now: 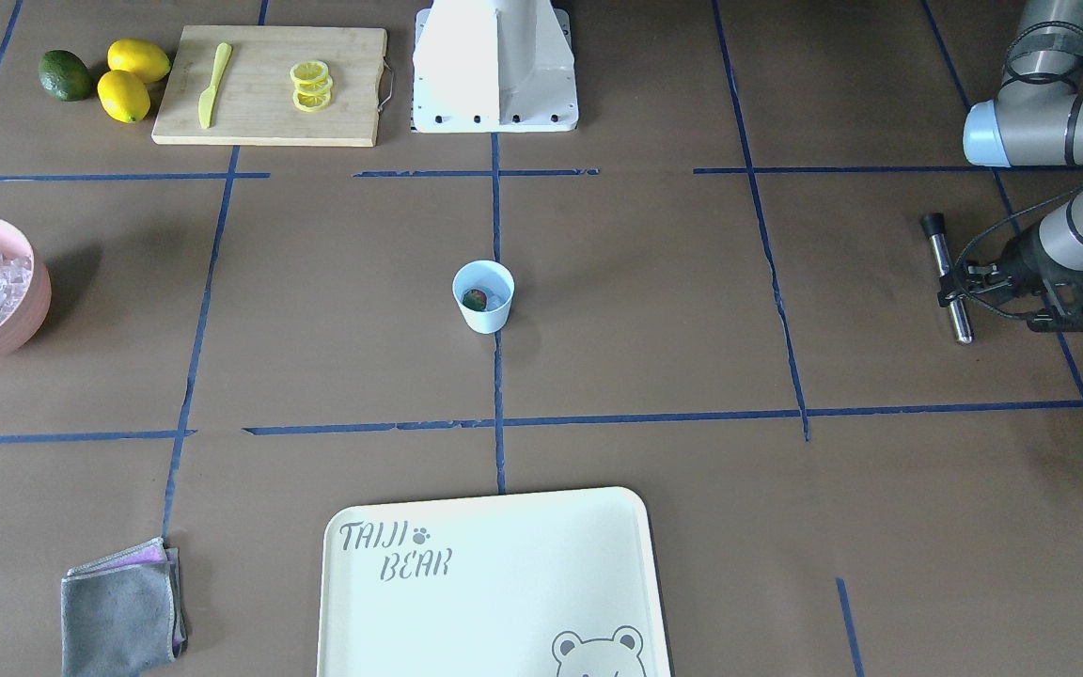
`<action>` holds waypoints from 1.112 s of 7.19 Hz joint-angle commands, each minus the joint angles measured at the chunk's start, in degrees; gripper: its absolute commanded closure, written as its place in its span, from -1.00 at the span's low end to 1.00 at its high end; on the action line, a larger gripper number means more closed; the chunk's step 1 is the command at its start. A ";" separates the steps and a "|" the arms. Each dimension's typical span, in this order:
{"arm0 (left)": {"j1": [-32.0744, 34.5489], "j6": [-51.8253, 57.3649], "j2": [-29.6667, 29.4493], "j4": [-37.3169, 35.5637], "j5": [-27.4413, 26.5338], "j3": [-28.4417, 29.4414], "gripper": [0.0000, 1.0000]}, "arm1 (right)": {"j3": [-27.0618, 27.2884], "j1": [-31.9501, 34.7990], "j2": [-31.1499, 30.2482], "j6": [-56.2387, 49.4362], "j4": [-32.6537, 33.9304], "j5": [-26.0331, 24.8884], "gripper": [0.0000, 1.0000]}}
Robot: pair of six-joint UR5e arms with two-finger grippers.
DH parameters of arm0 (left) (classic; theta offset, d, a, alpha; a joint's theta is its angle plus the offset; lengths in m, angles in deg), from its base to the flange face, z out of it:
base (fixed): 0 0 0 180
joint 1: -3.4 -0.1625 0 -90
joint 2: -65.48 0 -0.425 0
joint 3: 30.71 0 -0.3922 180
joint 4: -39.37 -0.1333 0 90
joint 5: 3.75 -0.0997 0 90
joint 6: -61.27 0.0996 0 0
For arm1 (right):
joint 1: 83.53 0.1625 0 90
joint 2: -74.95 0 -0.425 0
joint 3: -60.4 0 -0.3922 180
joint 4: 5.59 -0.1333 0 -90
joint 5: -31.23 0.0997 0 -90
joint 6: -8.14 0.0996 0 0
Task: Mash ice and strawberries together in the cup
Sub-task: 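Withdraw the left gripper toward the metal pestle, then lower the left gripper onto the metal pestle and grasp it upright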
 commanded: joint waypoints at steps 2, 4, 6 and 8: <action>-0.17 -0.06 -0.69 -0.48 0.02 2.08 -0.60 | 0.23 0.01 -0.08 0.02 -0.09 0.09 -1.00; -0.86 0.03 -1.04 -0.30 0.02 2.26 -0.60 | 0.23 0.01 -0.16 0.02 -0.09 0.09 -1.00; -1.92 0.03 -1.48 -0.13 0.02 2.35 -0.60 | 0.14 -0.08 -0.16 0.02 -0.09 0.09 -1.00; -2.19 2.81 -1.48 -0.04 0.02 3.05 -0.60 | 0.14 -0.08 -0.16 0.02 -0.09 0.09 -1.00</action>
